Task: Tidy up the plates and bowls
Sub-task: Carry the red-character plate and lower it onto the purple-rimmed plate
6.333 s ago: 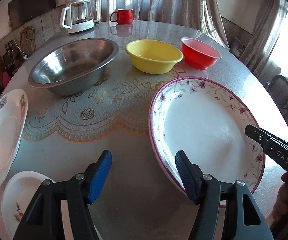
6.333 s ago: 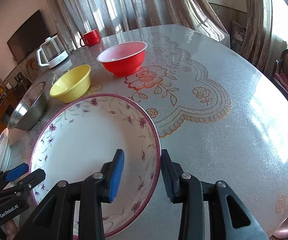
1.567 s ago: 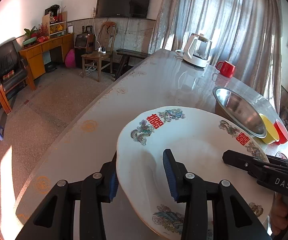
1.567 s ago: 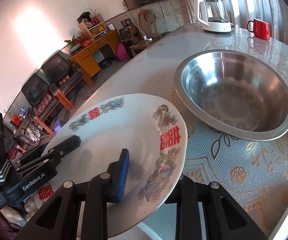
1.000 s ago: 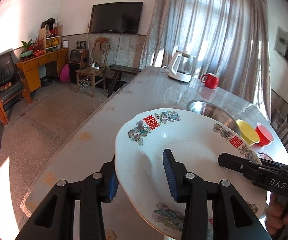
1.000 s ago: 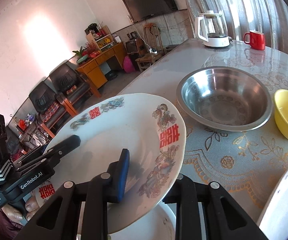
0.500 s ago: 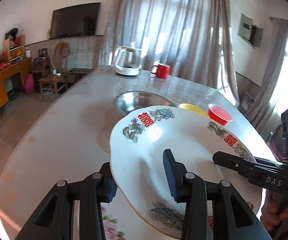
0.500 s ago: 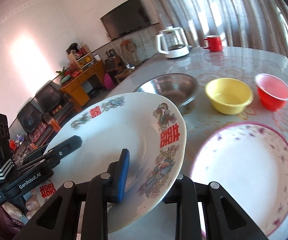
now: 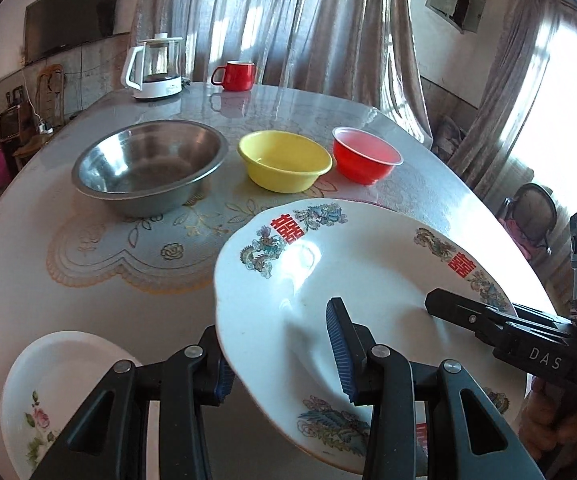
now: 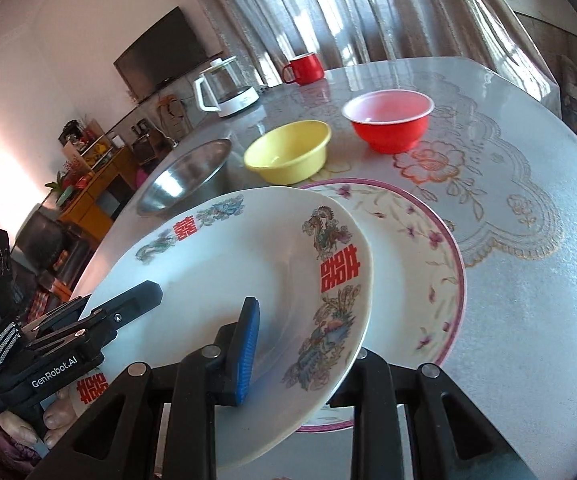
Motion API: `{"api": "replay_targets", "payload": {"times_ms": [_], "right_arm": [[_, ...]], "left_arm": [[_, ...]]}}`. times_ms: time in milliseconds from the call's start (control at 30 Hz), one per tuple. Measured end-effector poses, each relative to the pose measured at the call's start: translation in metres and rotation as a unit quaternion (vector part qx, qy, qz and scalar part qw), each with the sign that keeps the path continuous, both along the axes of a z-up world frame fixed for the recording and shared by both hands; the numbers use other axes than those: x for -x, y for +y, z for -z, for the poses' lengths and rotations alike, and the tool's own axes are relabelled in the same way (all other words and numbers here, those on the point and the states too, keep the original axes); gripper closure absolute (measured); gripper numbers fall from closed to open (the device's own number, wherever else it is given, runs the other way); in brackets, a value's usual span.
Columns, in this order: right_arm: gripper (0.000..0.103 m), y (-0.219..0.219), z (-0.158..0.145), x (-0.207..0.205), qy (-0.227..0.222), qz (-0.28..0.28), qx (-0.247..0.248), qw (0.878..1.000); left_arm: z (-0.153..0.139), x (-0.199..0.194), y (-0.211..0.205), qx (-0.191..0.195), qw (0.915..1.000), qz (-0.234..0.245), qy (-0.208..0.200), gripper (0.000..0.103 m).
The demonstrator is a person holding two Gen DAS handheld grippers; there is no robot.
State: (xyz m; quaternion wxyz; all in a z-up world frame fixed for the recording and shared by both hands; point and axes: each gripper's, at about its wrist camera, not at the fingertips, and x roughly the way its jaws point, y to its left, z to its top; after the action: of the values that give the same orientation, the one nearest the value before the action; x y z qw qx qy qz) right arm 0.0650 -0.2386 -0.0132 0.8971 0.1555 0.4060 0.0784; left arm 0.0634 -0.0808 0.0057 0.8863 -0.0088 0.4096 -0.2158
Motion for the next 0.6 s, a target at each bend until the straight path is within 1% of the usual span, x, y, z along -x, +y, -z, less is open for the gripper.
{"api": "replay_targets", "payload": {"times_ms": [67,233,367,600], "right_arm": [[0.078,-0.007,0.003,-0.001,0.004,0.011,0.003,1.0],[0.078,-0.023,0.011,-0.001,0.018,0.034,0.004,0.999],[0.077,-0.029,0.016,-0.003,0.027,0.043,-0.005,0.999],[0.076,-0.034,0.011,0.001,0.028,0.055,0.007,0.998]], "left_arm": [[0.004,-0.005,-0.012,-0.007,0.9999,0.006,0.006,0.062],[0.014,-0.012,-0.024,-0.017,0.9994,0.015,0.026,0.062],[0.016,-0.014,-0.03,-0.039,0.9989,0.016,0.018,0.061],[0.016,-0.013,-0.03,-0.045,0.9987,0.019,0.017,0.061]]}}
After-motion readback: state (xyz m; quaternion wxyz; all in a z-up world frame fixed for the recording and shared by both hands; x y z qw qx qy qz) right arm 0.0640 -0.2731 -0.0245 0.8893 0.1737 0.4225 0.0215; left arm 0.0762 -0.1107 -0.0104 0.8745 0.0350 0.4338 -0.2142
